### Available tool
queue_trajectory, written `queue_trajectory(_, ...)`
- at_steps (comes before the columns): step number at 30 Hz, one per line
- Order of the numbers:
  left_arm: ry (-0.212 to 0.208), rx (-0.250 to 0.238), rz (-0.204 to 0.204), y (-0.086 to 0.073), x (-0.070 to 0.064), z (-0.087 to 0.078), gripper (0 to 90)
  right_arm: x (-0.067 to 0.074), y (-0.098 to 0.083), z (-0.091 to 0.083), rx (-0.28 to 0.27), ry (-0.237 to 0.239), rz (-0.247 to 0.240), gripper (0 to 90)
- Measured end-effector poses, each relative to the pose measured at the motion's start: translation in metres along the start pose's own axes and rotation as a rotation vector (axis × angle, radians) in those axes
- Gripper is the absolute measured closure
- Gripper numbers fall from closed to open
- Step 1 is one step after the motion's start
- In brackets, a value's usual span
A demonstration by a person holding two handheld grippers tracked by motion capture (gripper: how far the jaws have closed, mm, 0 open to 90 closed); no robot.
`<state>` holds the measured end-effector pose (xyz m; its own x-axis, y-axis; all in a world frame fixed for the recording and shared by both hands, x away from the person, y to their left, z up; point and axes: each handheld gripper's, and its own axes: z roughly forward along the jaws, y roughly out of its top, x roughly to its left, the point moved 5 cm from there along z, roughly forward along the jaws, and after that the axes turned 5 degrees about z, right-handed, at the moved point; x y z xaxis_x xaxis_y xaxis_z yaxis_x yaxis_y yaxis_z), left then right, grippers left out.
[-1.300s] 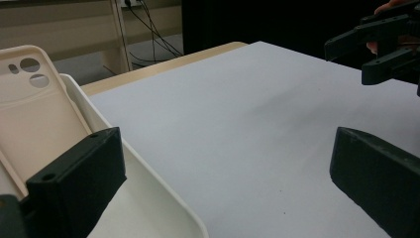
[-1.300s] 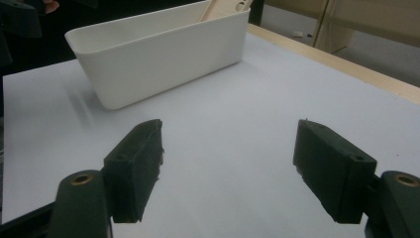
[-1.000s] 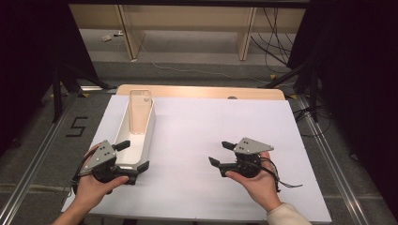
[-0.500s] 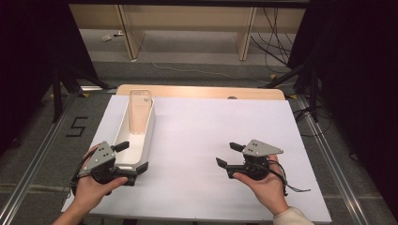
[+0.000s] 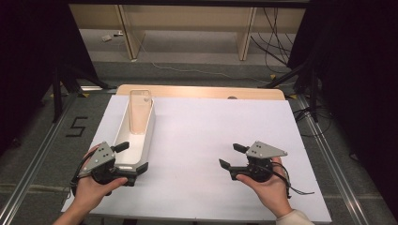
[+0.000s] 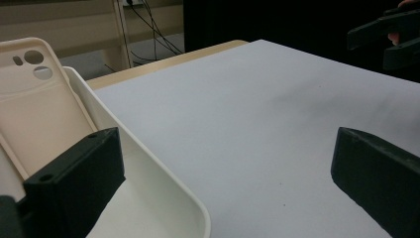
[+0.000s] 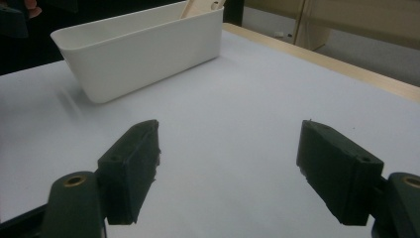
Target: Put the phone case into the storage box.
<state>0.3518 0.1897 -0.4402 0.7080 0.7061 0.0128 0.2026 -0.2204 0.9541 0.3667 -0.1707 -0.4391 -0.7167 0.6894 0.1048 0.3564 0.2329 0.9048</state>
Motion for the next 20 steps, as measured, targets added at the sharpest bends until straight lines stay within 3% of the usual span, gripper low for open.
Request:
queue_trajectory(17,-0.002,-0.005,-0.003,-0.0015,-0.0011,0.002,0.0,-0.0012,-0.004,0.0007,0.02,0.007,0.002,24.1)
queue_trajectory(20,-0.005,-0.013,-0.002,-0.0015,-0.0007,0.002,0.0,-0.0021,-0.0037,0.0015,0.002,0.002,-0.007,23.9)
